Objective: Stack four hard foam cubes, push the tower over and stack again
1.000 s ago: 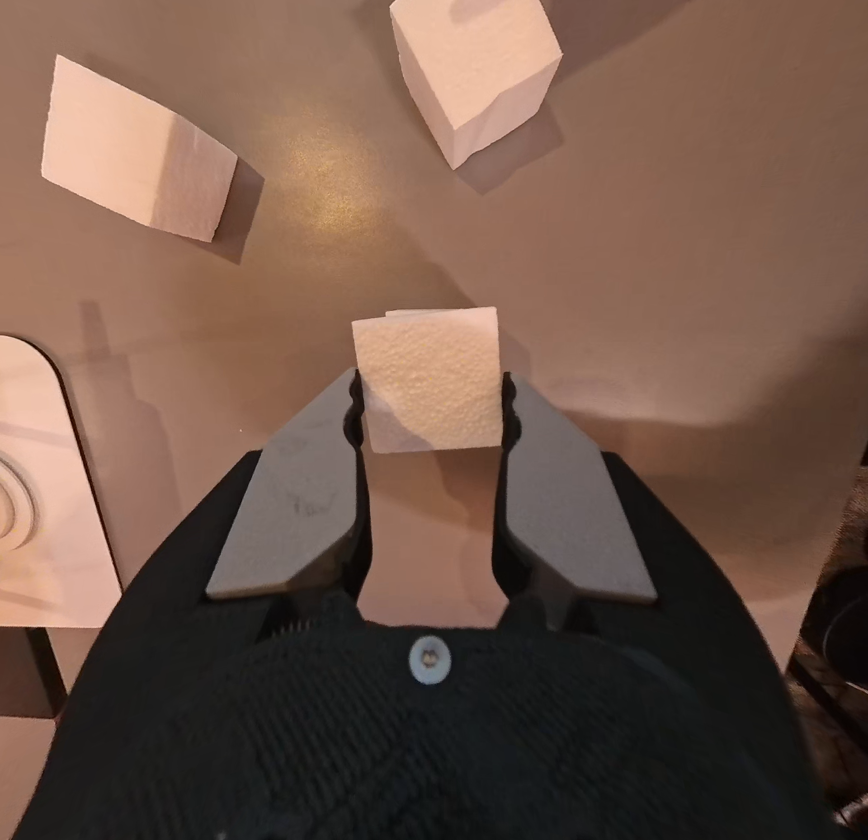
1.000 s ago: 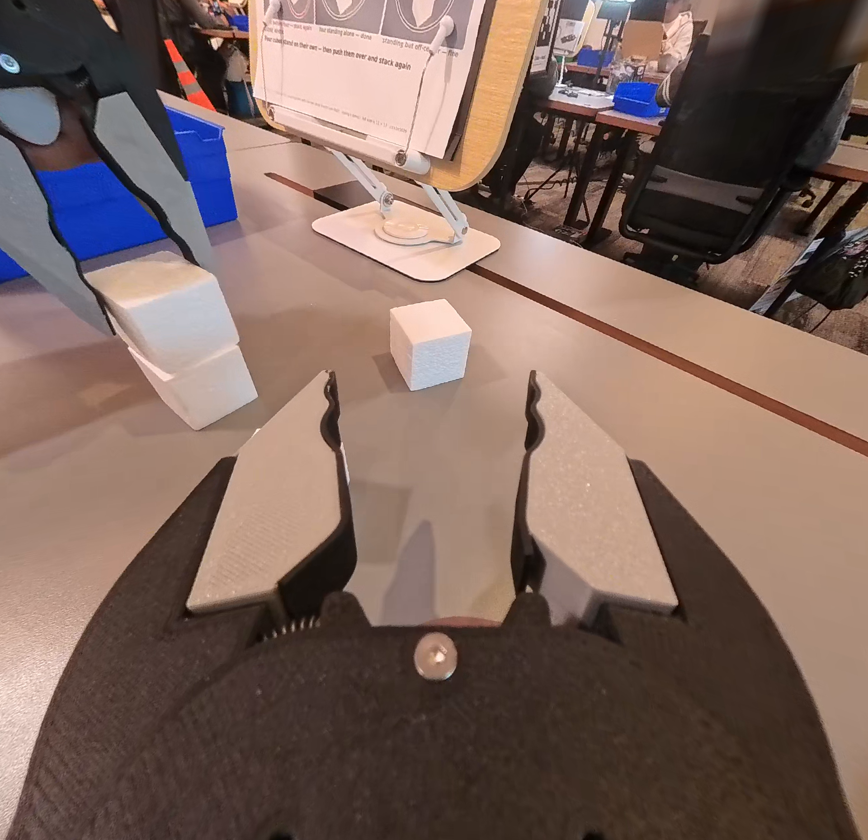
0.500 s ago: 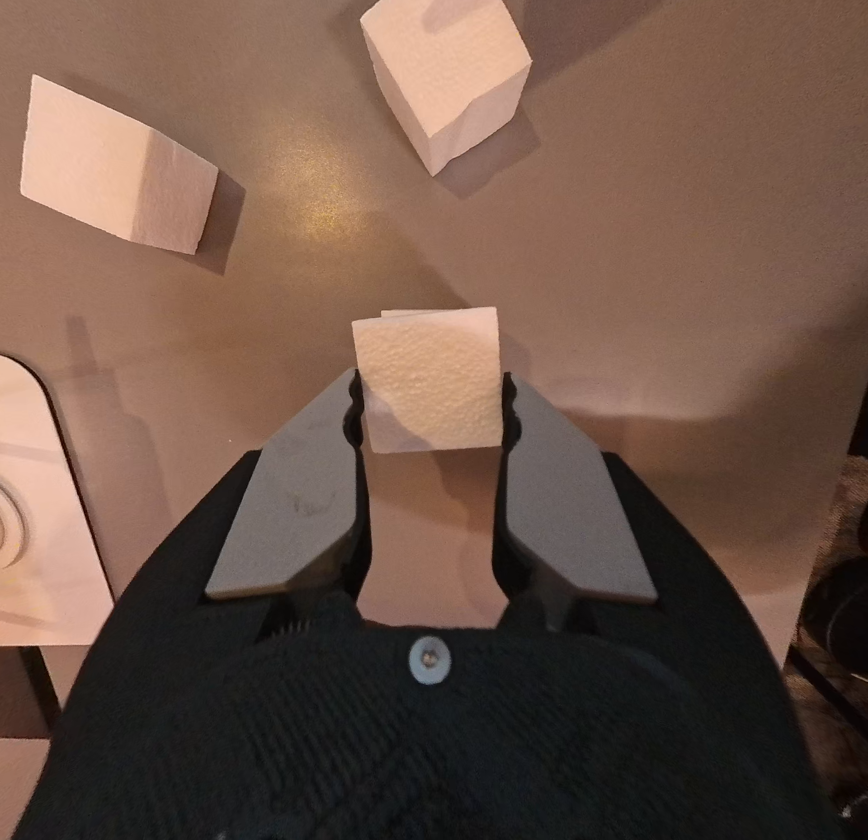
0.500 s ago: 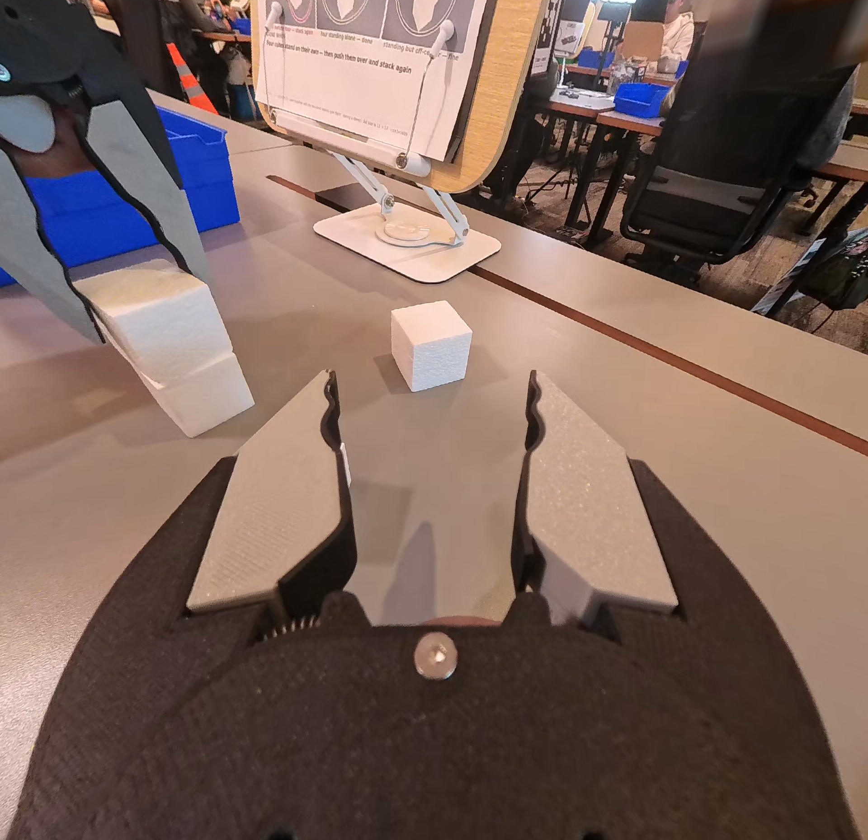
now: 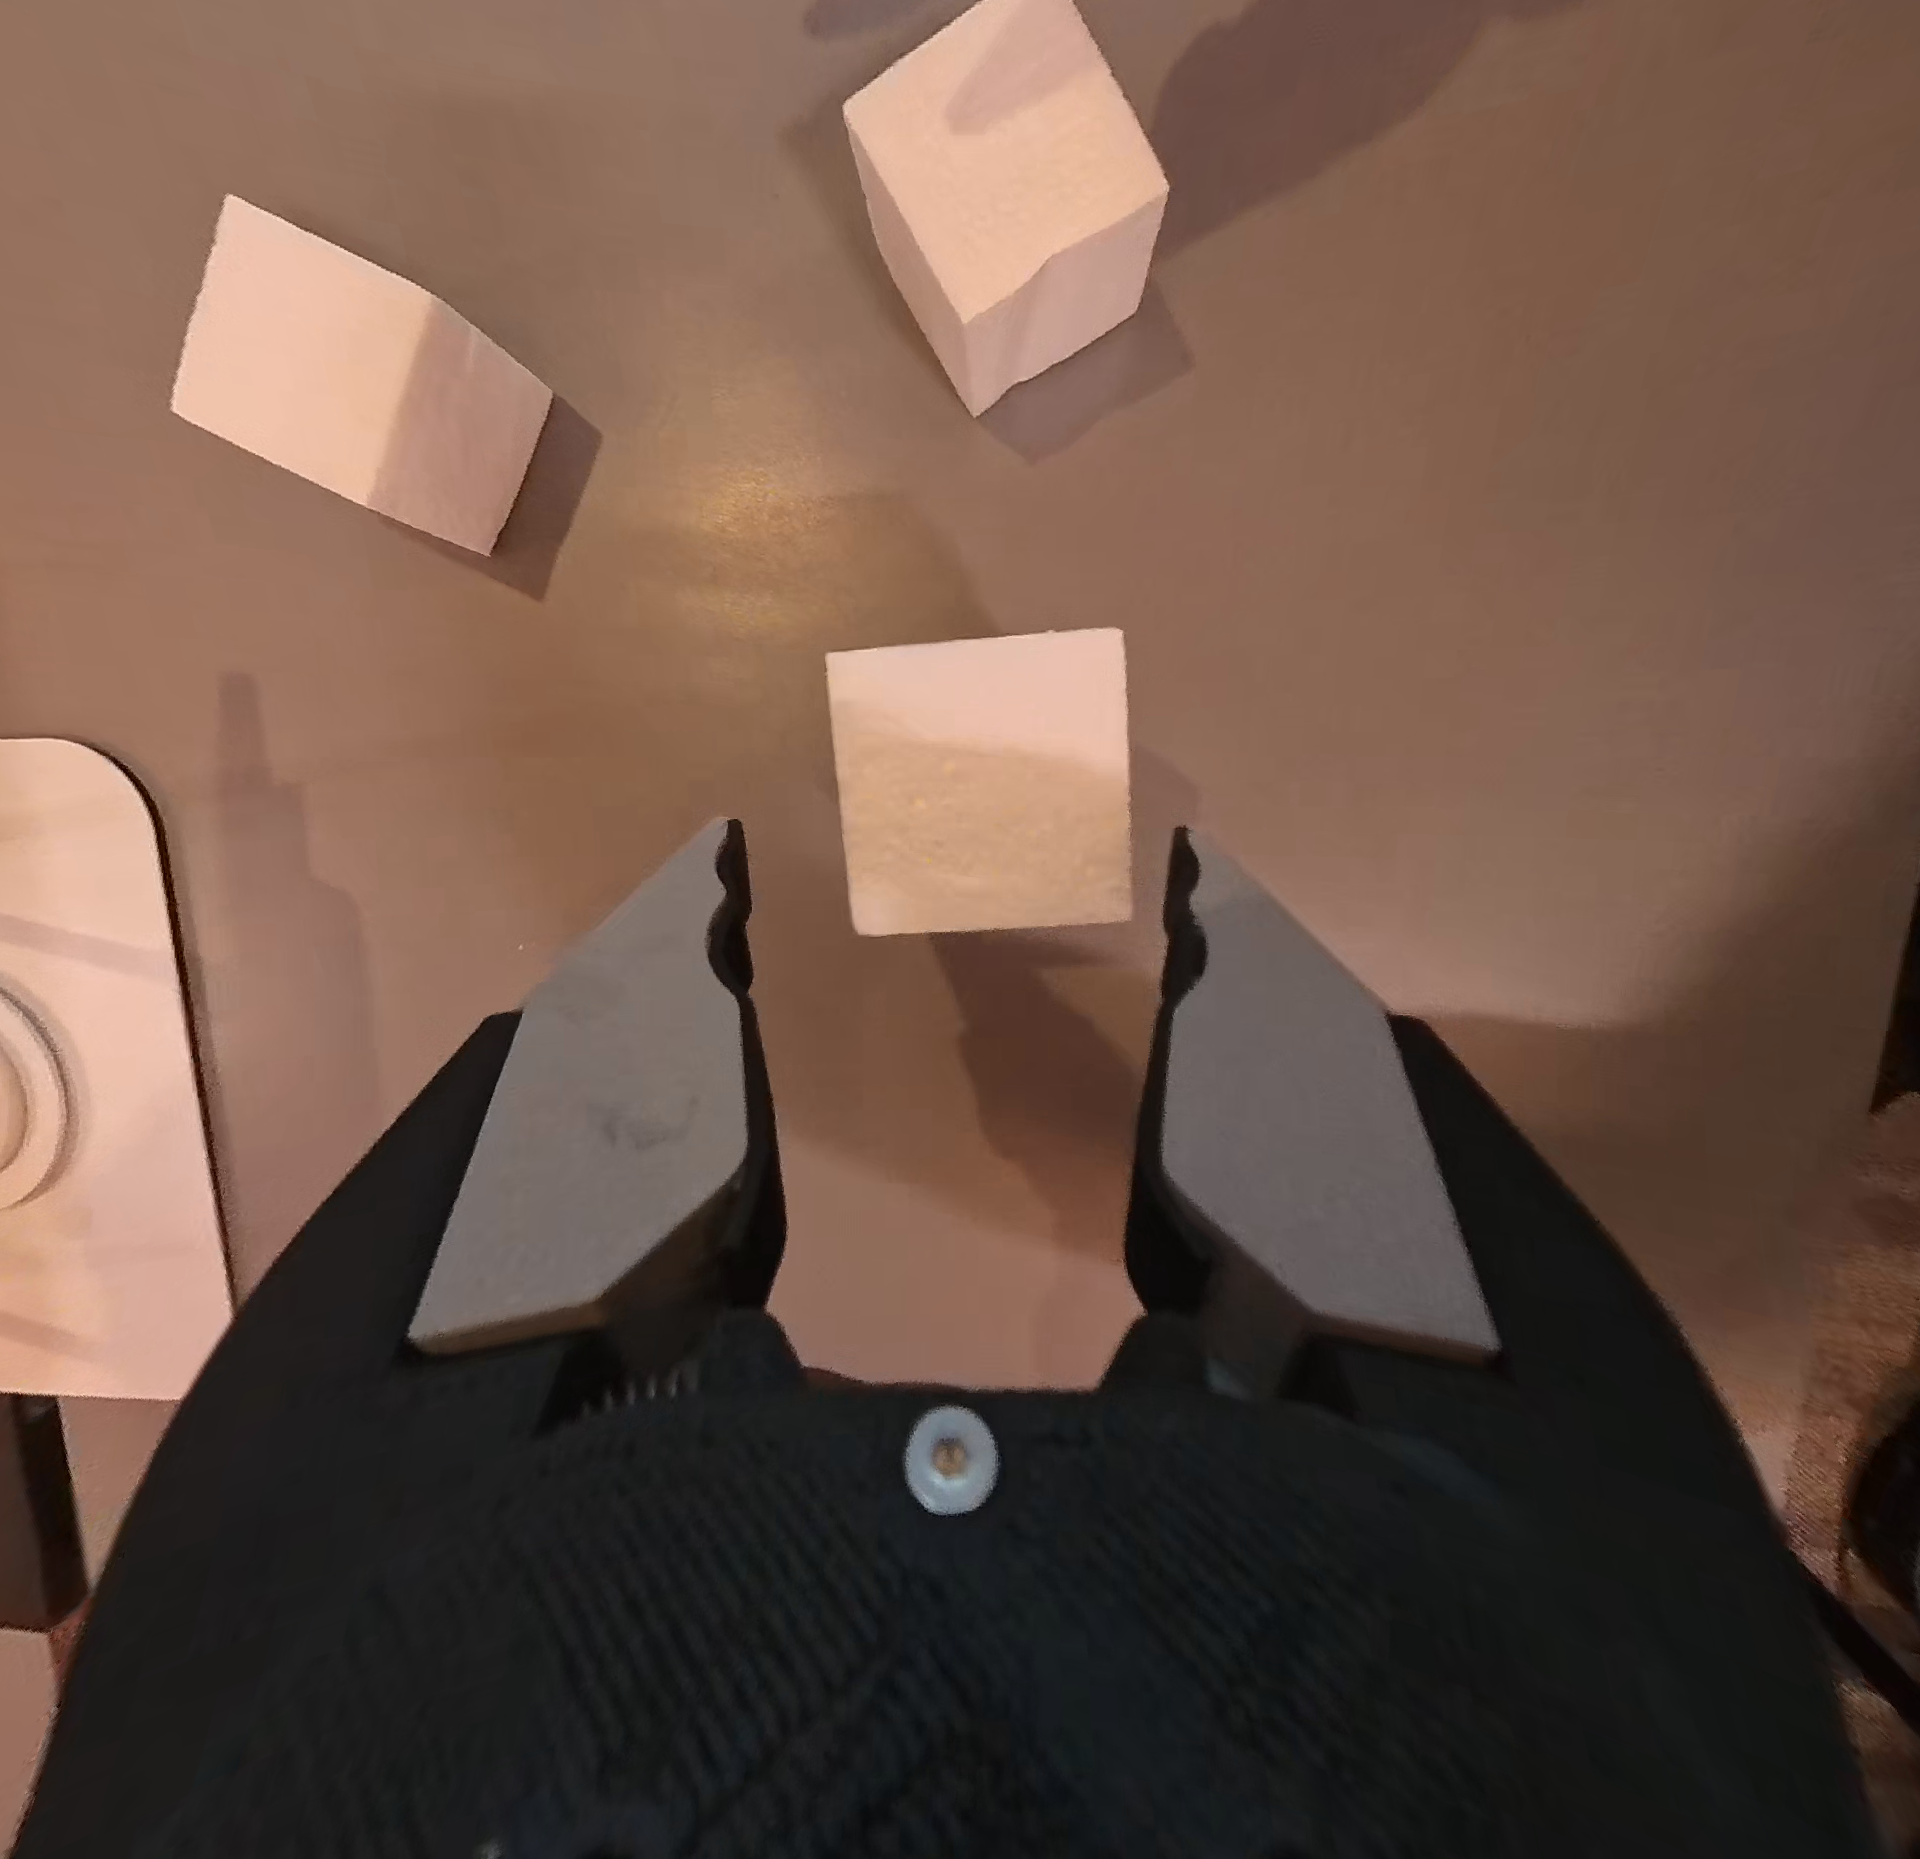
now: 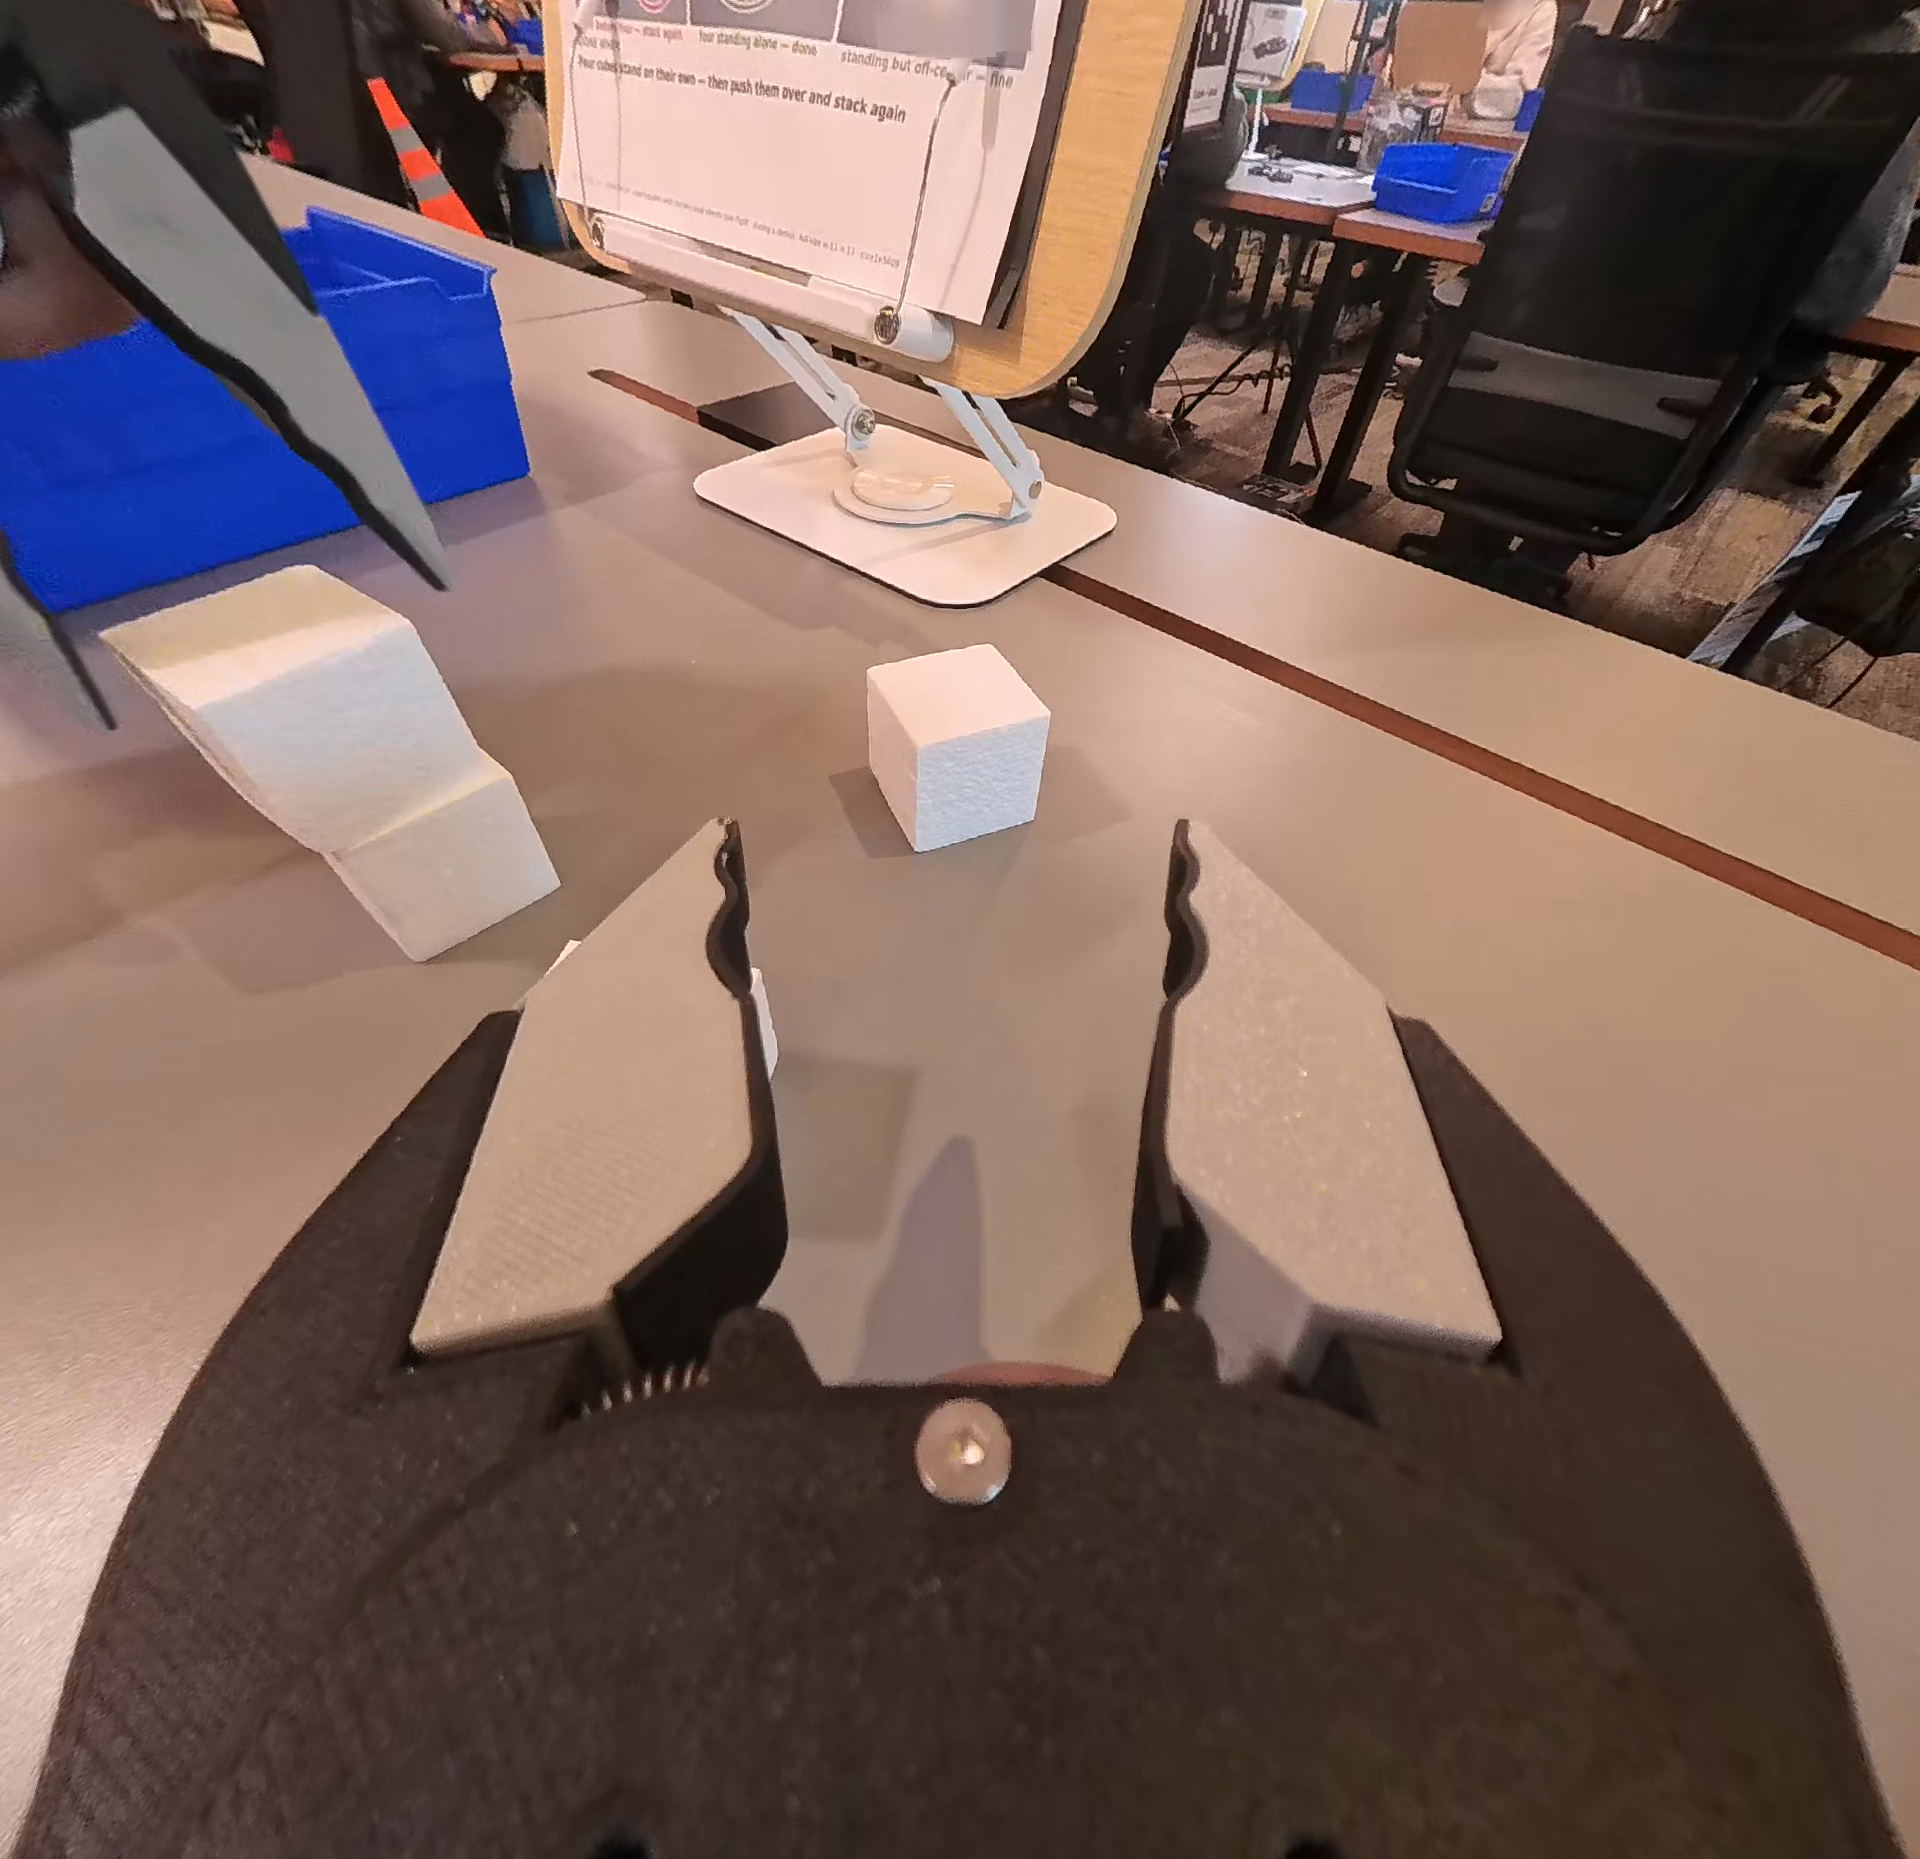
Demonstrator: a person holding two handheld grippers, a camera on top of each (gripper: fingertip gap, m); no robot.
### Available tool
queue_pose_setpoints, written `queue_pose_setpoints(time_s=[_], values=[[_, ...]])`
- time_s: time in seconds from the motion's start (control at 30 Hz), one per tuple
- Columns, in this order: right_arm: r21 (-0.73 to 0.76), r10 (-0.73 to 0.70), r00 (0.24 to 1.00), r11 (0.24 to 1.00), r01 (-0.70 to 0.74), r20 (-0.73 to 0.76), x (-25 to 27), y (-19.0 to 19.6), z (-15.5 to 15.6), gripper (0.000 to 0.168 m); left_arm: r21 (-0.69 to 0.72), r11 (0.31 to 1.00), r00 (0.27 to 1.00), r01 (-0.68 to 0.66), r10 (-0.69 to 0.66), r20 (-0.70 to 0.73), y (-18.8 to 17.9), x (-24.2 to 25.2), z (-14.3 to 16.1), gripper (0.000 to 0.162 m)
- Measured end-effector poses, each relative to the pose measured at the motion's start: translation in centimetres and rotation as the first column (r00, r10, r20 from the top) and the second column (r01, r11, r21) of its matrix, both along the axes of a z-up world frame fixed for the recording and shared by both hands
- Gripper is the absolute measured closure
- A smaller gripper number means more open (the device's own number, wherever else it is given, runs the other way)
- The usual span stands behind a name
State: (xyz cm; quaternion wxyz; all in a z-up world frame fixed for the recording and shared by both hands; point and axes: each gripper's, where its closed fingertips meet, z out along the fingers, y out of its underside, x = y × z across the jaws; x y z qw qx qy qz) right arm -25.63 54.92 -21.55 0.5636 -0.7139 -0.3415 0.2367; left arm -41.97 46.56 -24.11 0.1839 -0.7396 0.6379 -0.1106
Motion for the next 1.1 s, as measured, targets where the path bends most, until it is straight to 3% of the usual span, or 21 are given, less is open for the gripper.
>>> queue_pose_setpoints(time_s=[0.13,0.3,1.1], values=[[0.002,-0.002,1.0,1.0,0.002,0.003,0.0,0.0,-0.1,0.089,0.024,1.0,1.0,0.013,-0.013,-0.011,0.0,0.5,-0.4,0.084],[0.003,-0.003,1.0,1.0,0.003,0.001,0.0,0.0,0.0,0.09,0.015,0.999,0.999,0.035,-0.035,-0.02,0.2,1.0,-0.2,0.107],[0.007,-0.002,1.0,1.0,0.002,-0.01,0.1,0.0,0.4,0.09,0.022,0.998,0.998,0.062,-0.062,-0.021,0.8,1.4,-0.1,0.108]])
